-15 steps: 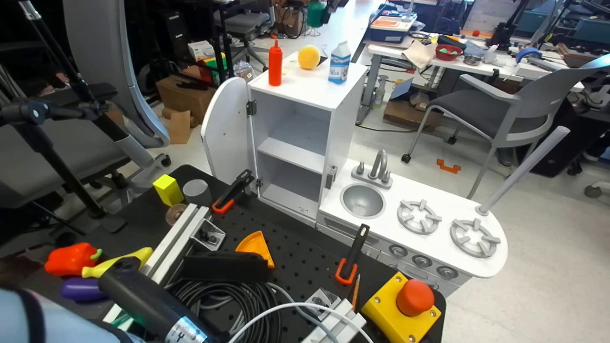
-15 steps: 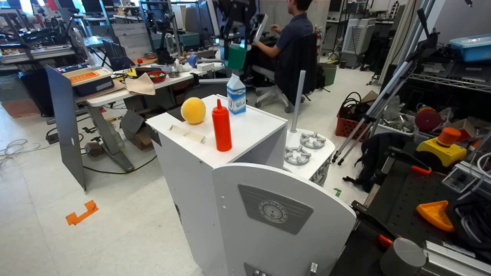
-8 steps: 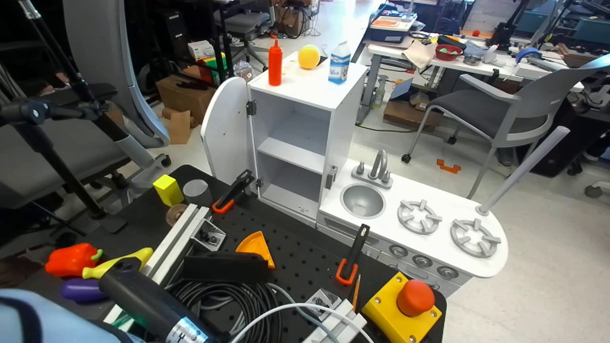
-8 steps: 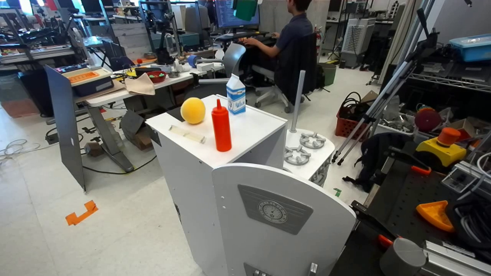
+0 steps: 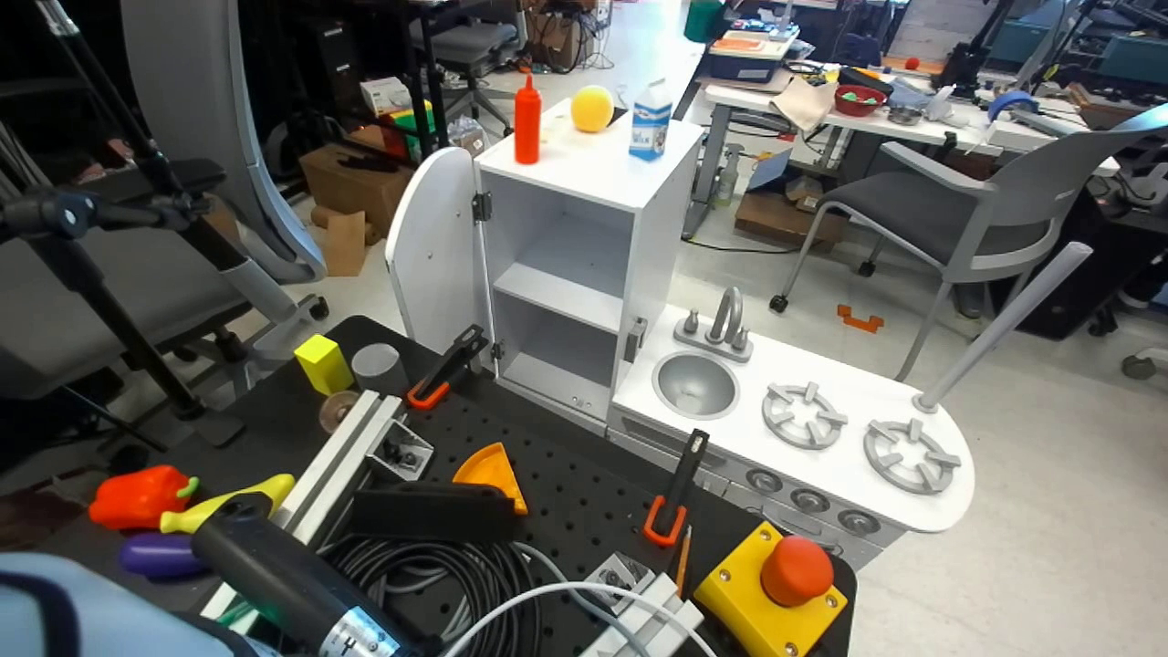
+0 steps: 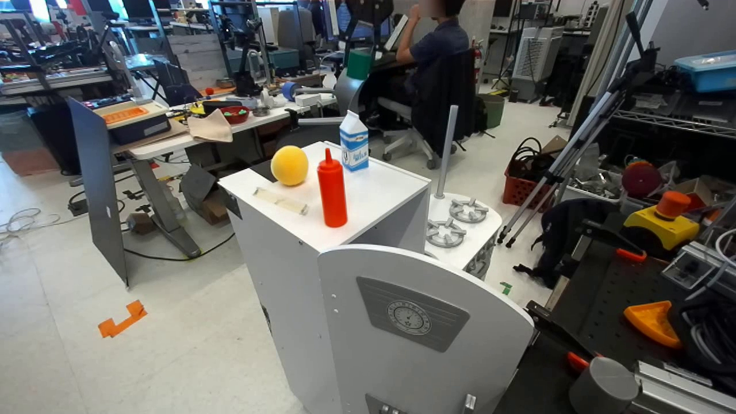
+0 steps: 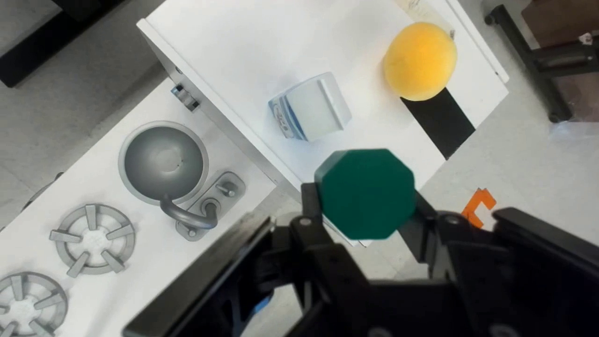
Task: Pick up the green block and slightly move it forward.
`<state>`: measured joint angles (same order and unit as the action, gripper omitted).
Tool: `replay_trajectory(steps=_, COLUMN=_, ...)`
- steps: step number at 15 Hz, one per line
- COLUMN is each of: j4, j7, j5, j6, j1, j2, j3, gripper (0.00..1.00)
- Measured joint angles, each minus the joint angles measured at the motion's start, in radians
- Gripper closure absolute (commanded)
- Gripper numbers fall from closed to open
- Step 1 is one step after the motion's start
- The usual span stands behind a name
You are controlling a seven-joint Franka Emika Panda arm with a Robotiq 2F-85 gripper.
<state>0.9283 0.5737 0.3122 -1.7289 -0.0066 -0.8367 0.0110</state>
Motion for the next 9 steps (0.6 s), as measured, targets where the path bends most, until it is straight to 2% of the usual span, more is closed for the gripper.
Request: replay_trajectory(steps=9, j4=-0.325, j7=0.126, j5=-0.049, j6=0.099, j1=0.018, j2=-0.276, j3=-0.004, gripper=0.82)
